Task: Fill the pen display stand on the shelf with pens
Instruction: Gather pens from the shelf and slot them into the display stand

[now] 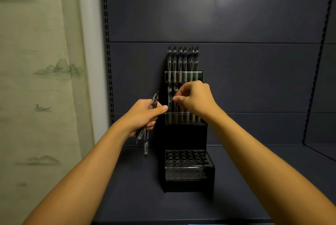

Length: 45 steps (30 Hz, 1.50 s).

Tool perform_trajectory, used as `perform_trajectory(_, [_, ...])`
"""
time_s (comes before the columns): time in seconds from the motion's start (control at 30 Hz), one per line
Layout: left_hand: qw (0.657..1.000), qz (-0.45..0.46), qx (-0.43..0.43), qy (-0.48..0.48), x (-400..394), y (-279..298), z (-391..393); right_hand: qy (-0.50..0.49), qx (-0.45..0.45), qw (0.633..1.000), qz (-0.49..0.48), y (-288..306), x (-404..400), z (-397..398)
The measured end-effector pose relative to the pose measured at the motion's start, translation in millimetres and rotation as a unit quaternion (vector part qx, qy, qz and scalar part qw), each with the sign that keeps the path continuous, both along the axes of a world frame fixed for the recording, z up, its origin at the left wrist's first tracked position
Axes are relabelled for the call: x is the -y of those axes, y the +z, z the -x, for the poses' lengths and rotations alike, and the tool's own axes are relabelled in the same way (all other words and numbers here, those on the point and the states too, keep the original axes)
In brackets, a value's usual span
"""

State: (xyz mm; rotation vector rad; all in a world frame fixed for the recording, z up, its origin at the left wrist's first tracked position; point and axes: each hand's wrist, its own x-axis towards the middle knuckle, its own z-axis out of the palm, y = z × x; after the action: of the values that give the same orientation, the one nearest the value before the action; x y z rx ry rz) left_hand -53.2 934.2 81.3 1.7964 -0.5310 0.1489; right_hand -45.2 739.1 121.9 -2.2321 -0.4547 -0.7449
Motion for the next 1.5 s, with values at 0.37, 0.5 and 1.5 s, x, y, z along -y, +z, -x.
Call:
perform_trajectory(0.37, [0.999,-0.011,-0.003,-0.042,14.5,-6.3,1.9,0.185,-0.144,0.97,-0.068,2.0,-9.7,8.6])
perform_trajectory(0.5, [0.996,-0.005,-0.013,-0.089,12.1,-4.3,1.9,0.257,-0.168,0.946,-0.101,-2.3,-0.4,6.7])
perform_trajectory(1.5, [0.999,-0.024,-0.015,-0.021,8.6,-7.5,-5.5,0.083,-0.009,0.966,-0.244,41.8,20.3,-22.9])
